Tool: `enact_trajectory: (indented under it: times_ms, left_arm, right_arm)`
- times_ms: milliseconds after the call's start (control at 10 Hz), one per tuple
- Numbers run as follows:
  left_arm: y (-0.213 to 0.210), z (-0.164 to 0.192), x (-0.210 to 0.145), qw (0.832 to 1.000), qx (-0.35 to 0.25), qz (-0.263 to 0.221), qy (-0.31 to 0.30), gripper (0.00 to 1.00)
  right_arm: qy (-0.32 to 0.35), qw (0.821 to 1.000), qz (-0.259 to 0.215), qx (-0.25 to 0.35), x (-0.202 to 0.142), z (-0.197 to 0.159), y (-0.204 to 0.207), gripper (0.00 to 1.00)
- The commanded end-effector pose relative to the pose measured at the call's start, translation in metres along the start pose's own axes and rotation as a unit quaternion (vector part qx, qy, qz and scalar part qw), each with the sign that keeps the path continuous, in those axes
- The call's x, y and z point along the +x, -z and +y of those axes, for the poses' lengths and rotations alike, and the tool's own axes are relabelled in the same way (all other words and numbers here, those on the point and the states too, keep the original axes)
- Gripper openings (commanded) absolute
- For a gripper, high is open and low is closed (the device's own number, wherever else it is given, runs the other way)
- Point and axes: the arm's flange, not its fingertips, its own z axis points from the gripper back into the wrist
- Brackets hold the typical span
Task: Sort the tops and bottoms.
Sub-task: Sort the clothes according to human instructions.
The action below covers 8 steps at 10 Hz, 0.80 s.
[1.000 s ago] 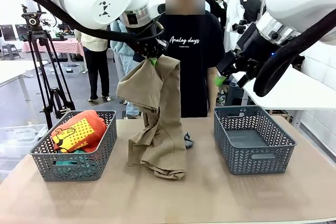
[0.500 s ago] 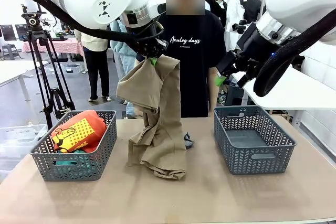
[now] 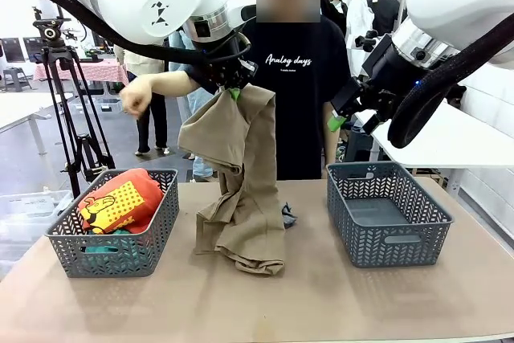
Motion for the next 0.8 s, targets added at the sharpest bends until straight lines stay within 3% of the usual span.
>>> enact_trajectory:
  times_ms: [0,700]
  left_arm:
    - [-0.0047,0.0021,0.0005,1.0,-0.001,-0.004,-0.009,0.0]
    - [-0.0047,0.0021,0.0005,1.0,-0.001,-0.004,-0.009,0.0]
  right_arm:
    - [-0.004,1.0,0.001,-0.002,0.0022,-0.0004,-0.0001,1.0]
    - [-0.004,1.0,0.001,-0.002,0.0022,-0.0004,-0.0001,1.0]
